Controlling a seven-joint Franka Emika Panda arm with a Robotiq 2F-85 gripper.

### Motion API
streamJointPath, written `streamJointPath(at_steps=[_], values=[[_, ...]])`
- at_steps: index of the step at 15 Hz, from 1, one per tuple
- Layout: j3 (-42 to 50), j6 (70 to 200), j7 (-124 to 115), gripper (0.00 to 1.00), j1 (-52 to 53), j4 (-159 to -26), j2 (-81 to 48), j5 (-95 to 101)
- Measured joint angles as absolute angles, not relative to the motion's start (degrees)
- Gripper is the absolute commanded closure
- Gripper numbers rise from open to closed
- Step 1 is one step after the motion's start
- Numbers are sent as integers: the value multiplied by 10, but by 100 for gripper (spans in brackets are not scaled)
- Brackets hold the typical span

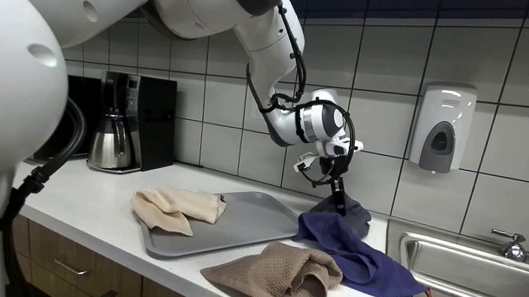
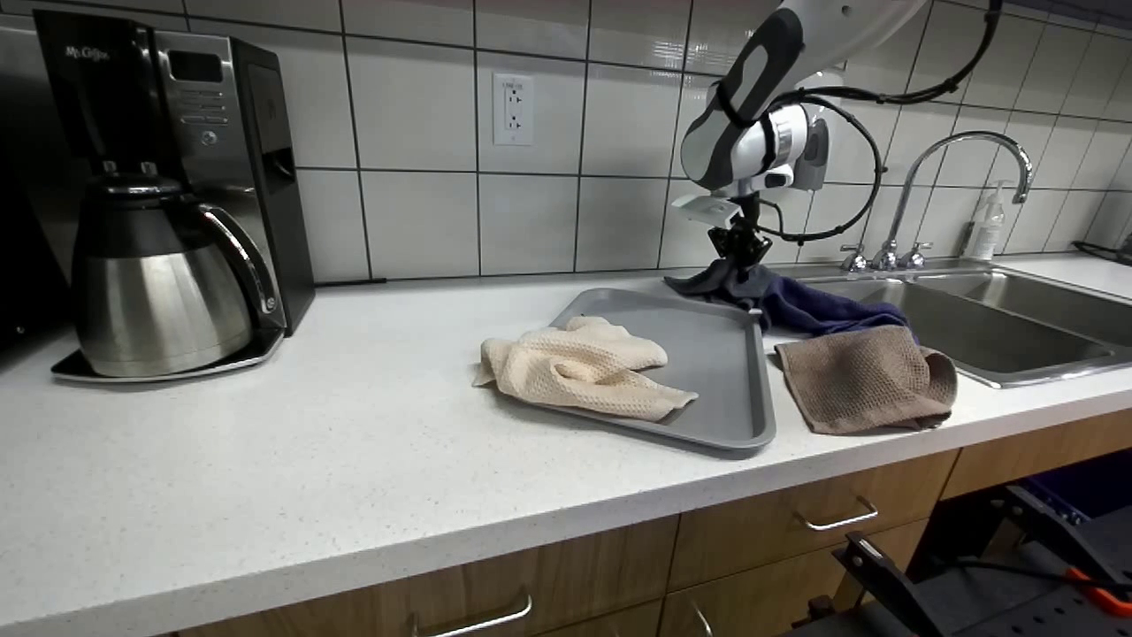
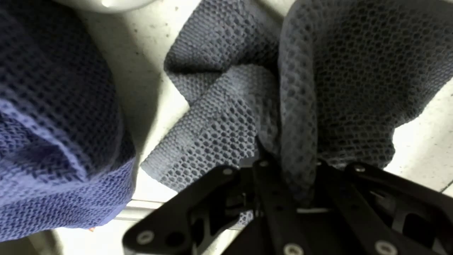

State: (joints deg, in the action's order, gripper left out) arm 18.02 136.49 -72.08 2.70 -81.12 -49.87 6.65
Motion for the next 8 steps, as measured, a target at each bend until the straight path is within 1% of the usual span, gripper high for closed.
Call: streamJointPath(at_steps=[1,5,6,7,8], values=[[180,1364,-721,44,27,-809,-500,66],[179,1363,-721,16,27,-805,-501,66],[178,1363,-721,8,27,-804,-501,66],[177,1363,-721,1,27,-804,-501,66],[176,1363,-720,0,27,-804,-501,66]])
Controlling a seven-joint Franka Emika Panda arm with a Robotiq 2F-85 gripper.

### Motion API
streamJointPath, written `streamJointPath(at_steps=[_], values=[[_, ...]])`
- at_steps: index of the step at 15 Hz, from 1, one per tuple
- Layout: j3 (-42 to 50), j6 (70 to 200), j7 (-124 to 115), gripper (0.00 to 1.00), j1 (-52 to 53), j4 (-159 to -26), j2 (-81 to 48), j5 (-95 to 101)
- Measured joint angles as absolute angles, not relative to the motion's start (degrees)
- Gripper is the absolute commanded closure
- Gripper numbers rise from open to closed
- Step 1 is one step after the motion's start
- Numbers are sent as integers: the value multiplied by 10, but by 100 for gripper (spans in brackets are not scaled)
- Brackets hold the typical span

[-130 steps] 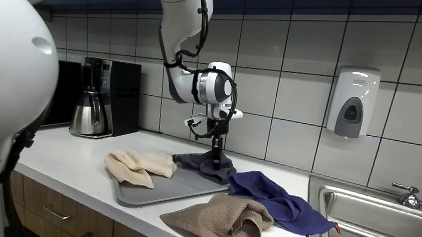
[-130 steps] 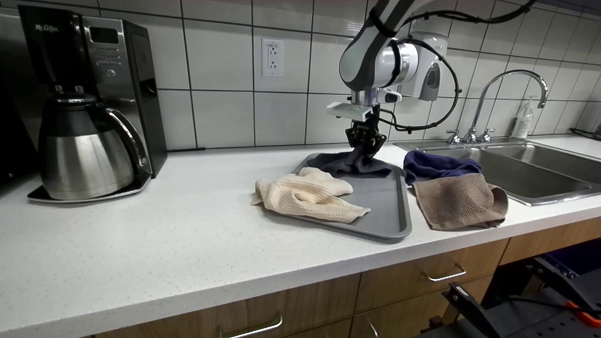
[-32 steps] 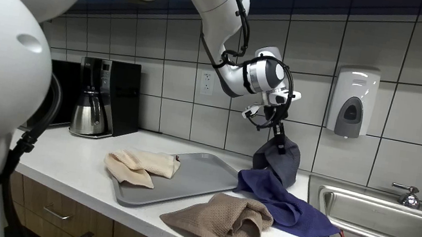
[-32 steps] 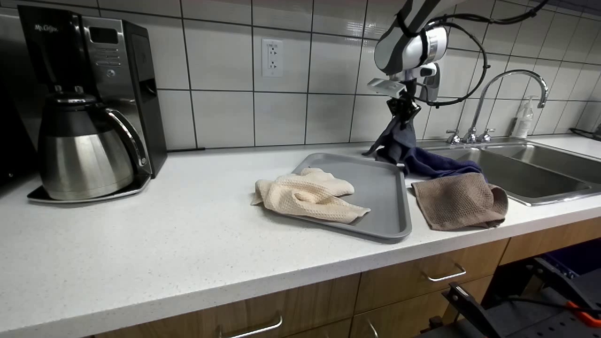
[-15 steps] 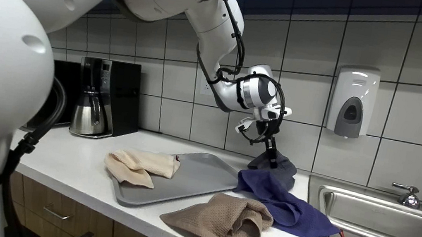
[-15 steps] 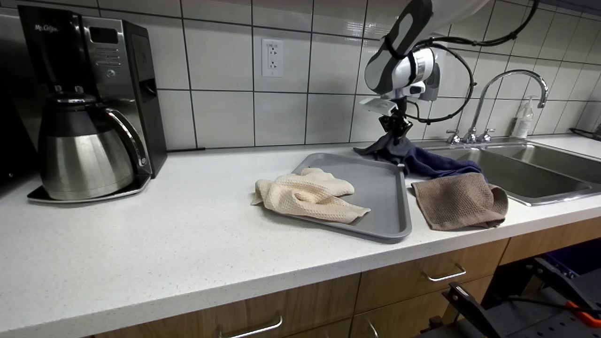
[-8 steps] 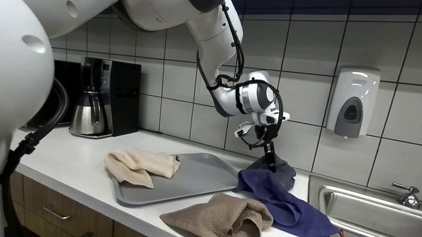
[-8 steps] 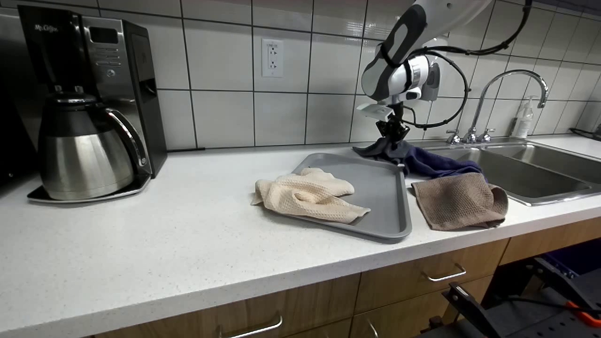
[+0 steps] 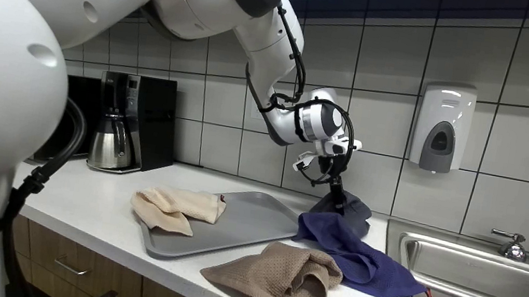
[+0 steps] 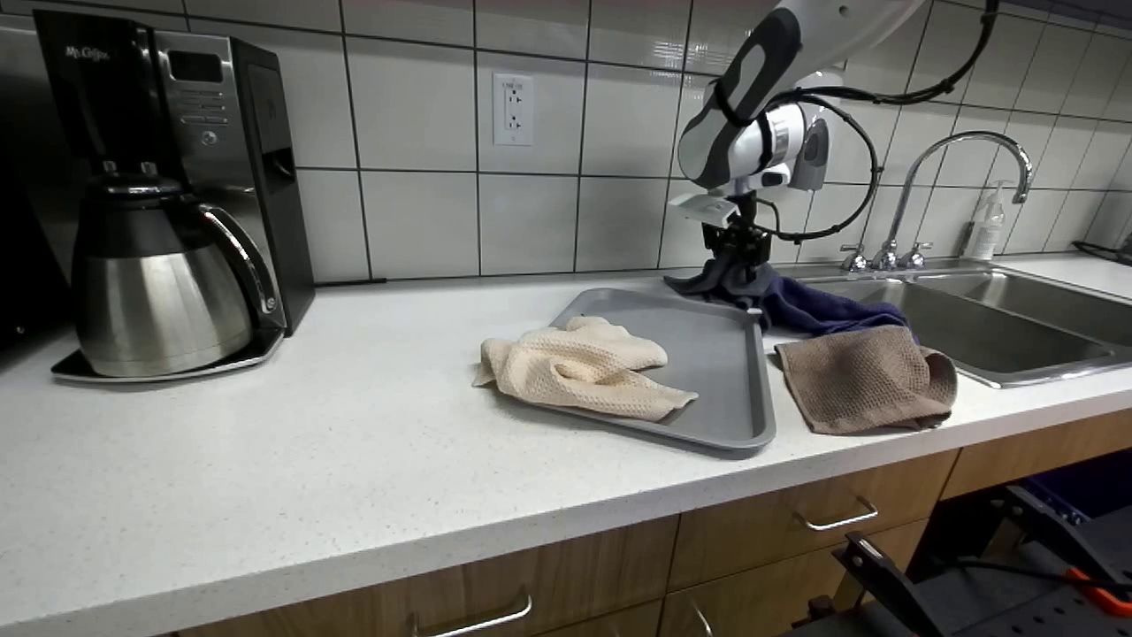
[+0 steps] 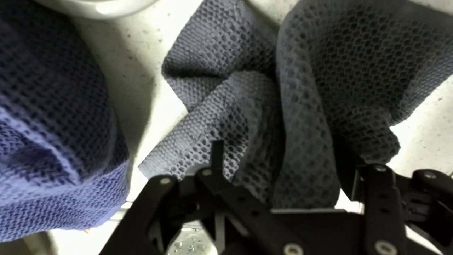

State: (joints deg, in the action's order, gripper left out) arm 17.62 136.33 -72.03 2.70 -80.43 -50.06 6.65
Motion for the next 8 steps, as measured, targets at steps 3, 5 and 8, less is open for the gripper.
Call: streamJointPath(at_steps=[3,5,8], values=[[171,1363,-719,0,27,-804,-499,67],[169,1363,-718,0,29,-805,-496,67],[167,1363,-713,0,33,-808,-491,67]])
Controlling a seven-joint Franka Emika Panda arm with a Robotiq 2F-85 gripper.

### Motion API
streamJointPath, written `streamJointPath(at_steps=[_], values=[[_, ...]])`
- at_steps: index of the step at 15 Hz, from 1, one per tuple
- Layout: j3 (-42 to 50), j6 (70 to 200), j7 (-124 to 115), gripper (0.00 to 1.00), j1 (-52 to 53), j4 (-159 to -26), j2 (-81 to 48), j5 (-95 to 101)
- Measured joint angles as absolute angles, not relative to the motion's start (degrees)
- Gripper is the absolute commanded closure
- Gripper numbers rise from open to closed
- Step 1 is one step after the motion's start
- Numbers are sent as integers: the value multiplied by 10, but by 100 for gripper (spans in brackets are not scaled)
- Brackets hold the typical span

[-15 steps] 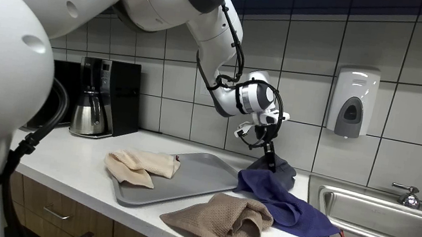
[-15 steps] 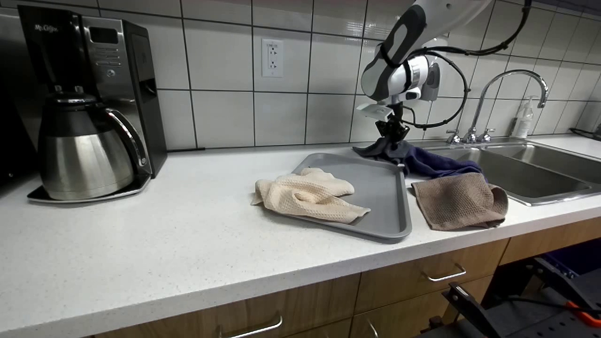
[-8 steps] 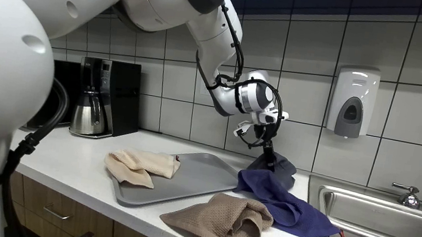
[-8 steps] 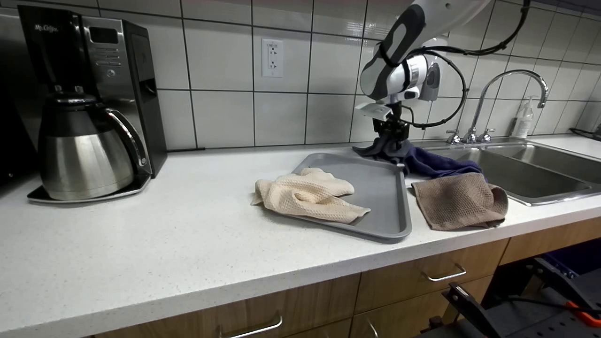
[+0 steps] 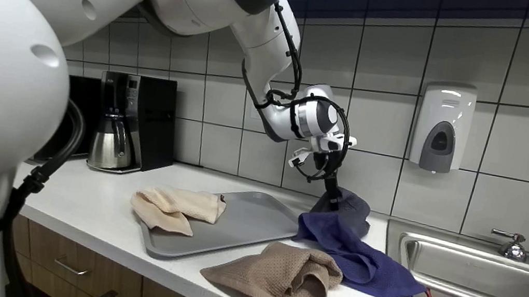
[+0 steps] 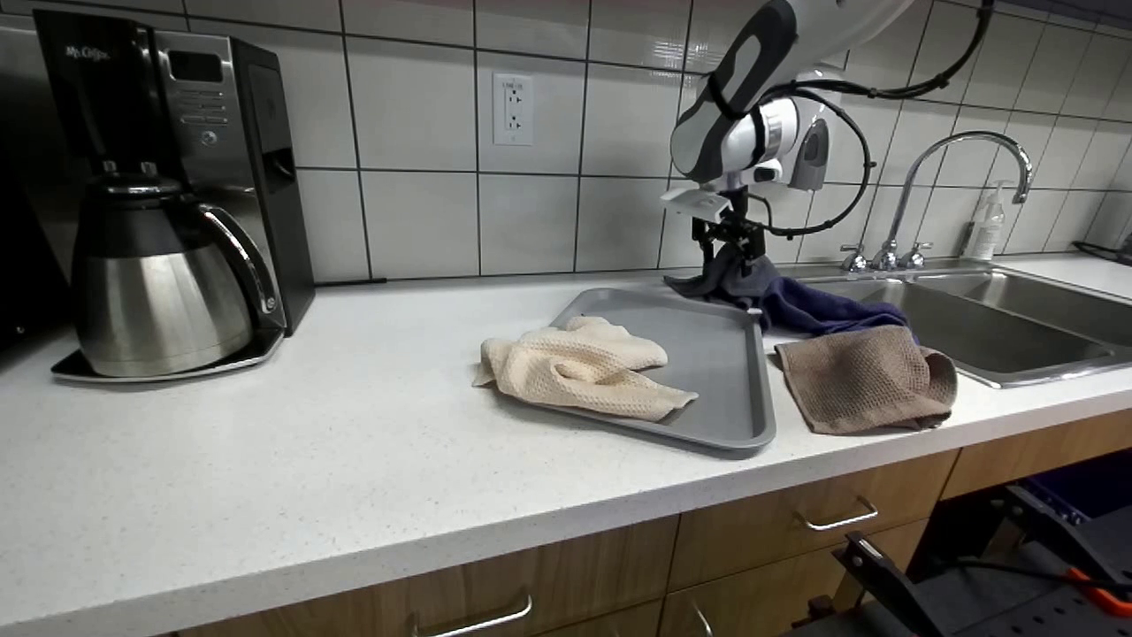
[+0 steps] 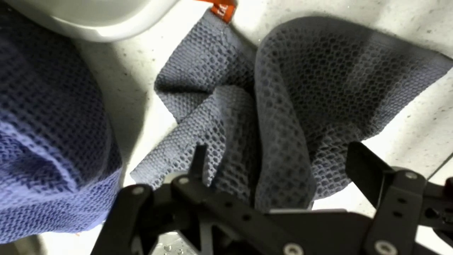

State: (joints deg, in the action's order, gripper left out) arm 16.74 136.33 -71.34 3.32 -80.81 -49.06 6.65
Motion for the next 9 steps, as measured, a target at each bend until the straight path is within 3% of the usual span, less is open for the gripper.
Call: streamJointPath(at_steps=[9], values=[[157,1363,-675,0,46,-872,-430,68]])
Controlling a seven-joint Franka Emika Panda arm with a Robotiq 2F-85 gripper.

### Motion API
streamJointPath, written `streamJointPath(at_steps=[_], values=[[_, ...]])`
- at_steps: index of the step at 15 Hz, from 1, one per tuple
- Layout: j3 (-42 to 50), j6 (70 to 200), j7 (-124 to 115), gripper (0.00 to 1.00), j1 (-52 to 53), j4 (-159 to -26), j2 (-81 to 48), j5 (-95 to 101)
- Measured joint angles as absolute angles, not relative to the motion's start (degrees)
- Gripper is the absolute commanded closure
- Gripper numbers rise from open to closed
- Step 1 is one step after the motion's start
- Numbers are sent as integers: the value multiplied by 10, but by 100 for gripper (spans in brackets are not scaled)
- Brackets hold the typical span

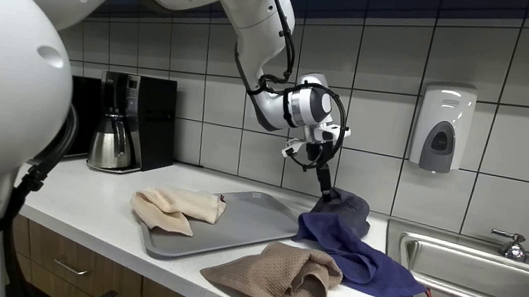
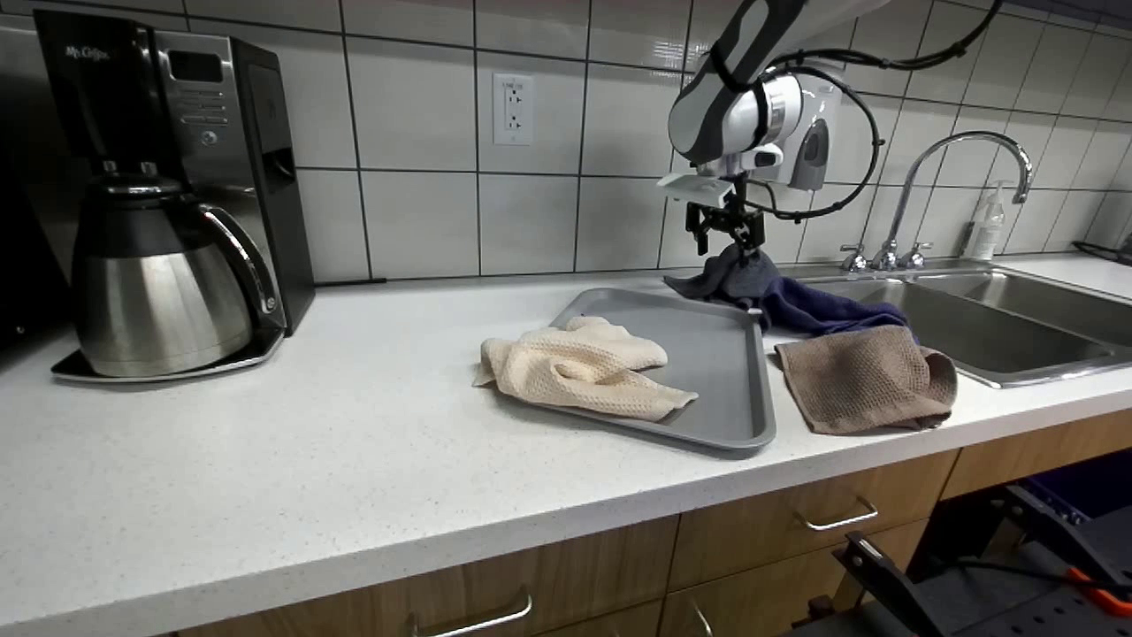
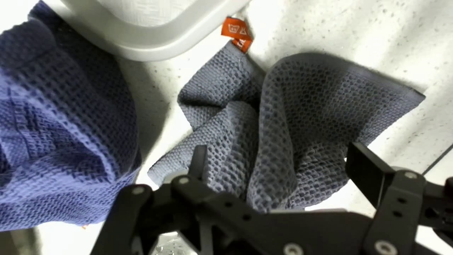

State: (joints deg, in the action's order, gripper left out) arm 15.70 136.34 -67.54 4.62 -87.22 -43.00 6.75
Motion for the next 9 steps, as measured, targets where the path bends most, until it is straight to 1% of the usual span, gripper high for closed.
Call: streamJointPath(at_steps=[9], values=[[139,1364,-642,0,65,-978,-347,68]])
